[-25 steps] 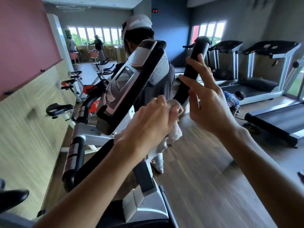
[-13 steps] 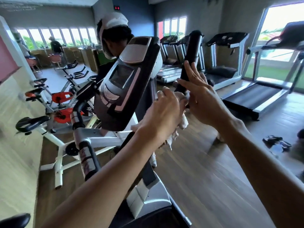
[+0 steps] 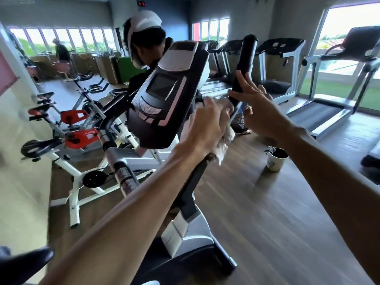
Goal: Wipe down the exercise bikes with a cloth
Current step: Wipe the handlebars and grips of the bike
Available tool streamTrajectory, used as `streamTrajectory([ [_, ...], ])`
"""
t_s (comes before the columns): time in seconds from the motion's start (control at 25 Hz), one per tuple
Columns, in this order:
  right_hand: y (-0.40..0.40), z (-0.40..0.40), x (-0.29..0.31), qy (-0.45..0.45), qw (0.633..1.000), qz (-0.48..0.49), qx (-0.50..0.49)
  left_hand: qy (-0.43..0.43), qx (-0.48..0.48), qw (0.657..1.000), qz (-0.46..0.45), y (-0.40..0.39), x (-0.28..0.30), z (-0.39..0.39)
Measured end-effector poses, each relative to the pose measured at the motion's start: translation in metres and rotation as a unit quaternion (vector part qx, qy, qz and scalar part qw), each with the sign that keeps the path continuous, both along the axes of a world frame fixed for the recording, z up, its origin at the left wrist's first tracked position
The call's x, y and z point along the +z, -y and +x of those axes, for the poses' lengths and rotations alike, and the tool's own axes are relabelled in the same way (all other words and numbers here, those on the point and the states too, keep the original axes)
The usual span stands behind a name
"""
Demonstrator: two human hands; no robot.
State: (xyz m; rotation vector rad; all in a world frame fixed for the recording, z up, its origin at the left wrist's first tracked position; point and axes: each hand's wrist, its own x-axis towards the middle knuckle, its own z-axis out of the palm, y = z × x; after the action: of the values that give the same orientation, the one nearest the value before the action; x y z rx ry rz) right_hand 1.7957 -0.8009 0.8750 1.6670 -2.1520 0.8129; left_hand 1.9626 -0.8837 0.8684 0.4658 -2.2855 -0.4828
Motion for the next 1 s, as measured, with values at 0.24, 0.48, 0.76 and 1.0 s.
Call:
streamTrajectory([
  [0.24, 0.0, 0.036, -0.013, 0.062, 0.998, -0.004, -0.01, 0.041, 0.056, 0.997, 0.045, 0.01, 0.028, 0.076],
  [0.48, -0.004, 0.067, -0.033, 0.111, 0.993, -0.038, -0.005, 0.122, 0.111, 0.984, 0.061, -0.038, -0.041, 0.077],
  [0.76, -0.023, 0.096, -0.046, 0.07, 0.997, 0.032, -0.005, 0.133, 0.059, 0.989, 0.034, -0.039, -0.071, 0.12],
  [1.0, -0.025, 0.103, -0.042, 0.06, 0.996, 0.065, -0.026, 0.101, 0.075, 0.991, 0.05, -0.028, -0.049, 0.076],
])
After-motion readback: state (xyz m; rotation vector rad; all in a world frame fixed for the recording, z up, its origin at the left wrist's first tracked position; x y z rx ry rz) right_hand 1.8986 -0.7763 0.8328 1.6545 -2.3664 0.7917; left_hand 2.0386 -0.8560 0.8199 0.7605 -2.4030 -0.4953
